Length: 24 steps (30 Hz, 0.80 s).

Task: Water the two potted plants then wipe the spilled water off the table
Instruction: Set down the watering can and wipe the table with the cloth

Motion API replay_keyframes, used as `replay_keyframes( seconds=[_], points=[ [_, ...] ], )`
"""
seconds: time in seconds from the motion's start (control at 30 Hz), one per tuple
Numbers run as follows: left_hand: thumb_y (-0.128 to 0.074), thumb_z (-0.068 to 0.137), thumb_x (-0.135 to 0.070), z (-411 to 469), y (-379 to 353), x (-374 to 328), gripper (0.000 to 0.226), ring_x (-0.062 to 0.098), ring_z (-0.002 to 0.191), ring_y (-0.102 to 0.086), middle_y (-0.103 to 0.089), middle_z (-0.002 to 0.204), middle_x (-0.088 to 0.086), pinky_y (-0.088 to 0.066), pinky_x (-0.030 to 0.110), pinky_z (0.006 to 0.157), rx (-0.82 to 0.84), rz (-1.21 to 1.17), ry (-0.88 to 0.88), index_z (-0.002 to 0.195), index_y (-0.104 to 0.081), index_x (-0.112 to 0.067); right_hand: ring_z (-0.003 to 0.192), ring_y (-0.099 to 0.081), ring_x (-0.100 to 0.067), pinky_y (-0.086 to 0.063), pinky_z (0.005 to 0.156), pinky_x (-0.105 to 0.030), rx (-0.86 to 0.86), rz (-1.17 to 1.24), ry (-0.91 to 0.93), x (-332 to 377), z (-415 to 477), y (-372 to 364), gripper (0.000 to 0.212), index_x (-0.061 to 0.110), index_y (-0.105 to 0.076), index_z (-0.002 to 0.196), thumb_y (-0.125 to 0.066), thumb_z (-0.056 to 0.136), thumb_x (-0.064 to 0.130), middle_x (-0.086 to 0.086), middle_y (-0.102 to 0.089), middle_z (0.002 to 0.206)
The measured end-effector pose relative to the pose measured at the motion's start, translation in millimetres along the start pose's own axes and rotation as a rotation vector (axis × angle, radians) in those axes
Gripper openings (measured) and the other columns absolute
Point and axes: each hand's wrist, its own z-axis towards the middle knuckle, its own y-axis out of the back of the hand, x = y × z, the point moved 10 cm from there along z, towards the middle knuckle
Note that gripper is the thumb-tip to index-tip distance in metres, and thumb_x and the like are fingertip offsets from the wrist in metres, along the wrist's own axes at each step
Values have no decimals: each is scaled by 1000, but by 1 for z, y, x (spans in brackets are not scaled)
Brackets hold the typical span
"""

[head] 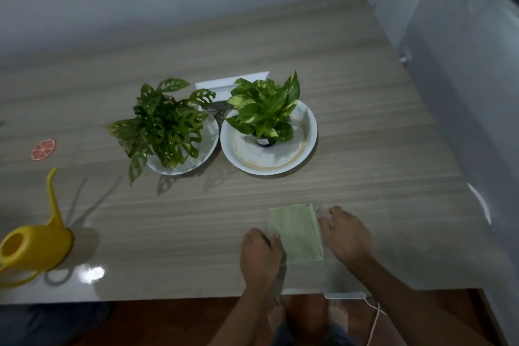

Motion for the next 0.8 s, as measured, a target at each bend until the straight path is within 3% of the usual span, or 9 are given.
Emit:
replay_keyframes(
  seconds=[0.1,0.27,0.37,0.43,0.5,0.57,0.67,0.8],
  points=[
    [-60,92,-32,4,-5,-5,29,29,106,-57,-57,112,12,-45,35,87,39,0,15,102,-60,-4,97,-66,-33,-49,76,-37,143,-50,-139,3,-10,-31,50,16,-55,103,-56,82,61,-10,-68,104],
    [-52,93,-18,9,-10,-18,12,27,110,-54,-55,116,13,-39,28,91,116,11,-115,99,-56,-9,98,-65,-28,-46,73,-30,236,14,-225,8,-13,-56,26,18,-56,93,-65,79,38,-9,-67,107],
    [-49,95,-15,7,-6,-20,4,31,101,-58,-57,106,13,-40,33,81,144,-84,-181,95,-47,-11,97,-63,-28,-43,71,-28,230,59,-158,21,-11,-56,17,14,-61,94,-62,80,24,-7,-66,101],
    [-50,94,-11,7,3,-14,12,30,85,-58,-57,86,8,-35,32,68,143,-190,-185,88,-40,-13,84,-61,-25,-38,65,-28,226,143,-135,31,-14,-55,12,18,-52,80,-64,79,19,1,-59,83],
    [-51,92,-8,10,23,-3,22,23,68,-51,-50,70,-1,-30,28,60,112,-271,-172,80,-36,-18,66,-55,-17,-36,56,-31,206,252,-125,45,-18,-52,27,21,-44,68,-69,75,15,5,-54,68],
    [-54,91,-6,16,46,13,32,11,58,-44,-46,65,-6,-28,24,54,66,-311,-156,75,-33,-23,61,-53,-14,-38,55,-33,210,316,-98,67,-20,-54,31,19,-44,66,-74,71,14,1,-58,65],
    [-57,90,-6,27,89,52,32,1,55,-41,-46,62,-7,-29,16,50,-31,-317,-114,73,-36,-23,64,-58,-17,-44,60,-35,253,385,-9,120,-25,-72,32,19,-47,70,-79,67,14,0,-62,68],
    [-57,91,-9,48,154,112,18,9,59,-44,-50,67,-2,-26,25,51,-148,-264,-70,80,-45,-12,70,-62,-24,-48,64,-39,344,450,132,209,-39,-109,42,24,-42,81,-79,66,12,-4,-64,73]
  ],
)
